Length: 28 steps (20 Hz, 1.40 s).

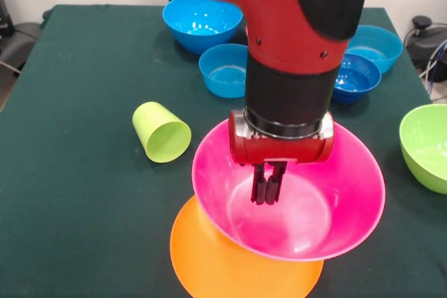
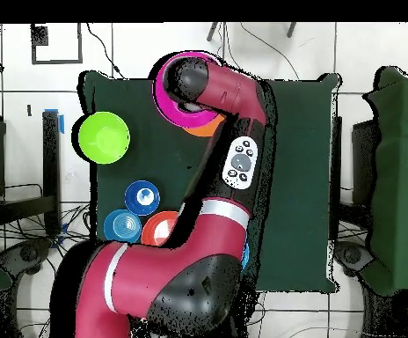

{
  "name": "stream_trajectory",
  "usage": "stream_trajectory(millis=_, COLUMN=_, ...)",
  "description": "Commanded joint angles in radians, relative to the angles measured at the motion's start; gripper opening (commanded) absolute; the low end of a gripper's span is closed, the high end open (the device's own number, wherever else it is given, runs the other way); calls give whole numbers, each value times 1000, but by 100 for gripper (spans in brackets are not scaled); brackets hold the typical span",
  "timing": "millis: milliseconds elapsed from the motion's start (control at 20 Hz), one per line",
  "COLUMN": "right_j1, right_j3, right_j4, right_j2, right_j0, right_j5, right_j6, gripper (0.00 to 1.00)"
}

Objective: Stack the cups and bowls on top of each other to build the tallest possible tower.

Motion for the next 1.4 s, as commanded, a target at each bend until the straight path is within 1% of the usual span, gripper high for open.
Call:
stream_trajectory(millis=50, right_j1=70, right_j3=-10, right_j4=-34, right_j2=85, right_j0=4, right_j5=26, right_j6=169, gripper=0)
stream_trajectory(millis=250, right_j1=70, right_j3=-32, right_j4=-42, right_j2=73, right_j0=-3, right_j5=51, right_j6=162, gripper=0)
stream_trajectory(millis=500, right_j1=86, right_j3=-86, right_j4=-51, right_j2=51, right_j0=-19, right_j5=92, right_j6=154, gripper=0)
stream_trajectory(millis=750, right_j1=89, right_j3=-100, right_j4=-62, right_j2=33, right_j0=-28, right_j5=92, right_j6=143, gripper=0)
stream_trajectory(millis=1150, right_j1=97, right_j3=-145, right_j4=-62, right_j2=2, right_j0=-37, right_j5=133, right_j6=136, gripper=0)
stream_trajectory(millis=1400, right_j1=91, right_j3=-141, right_j4=-59, right_j2=-2, right_j0=-38, right_j5=139, right_j6=130, gripper=0)
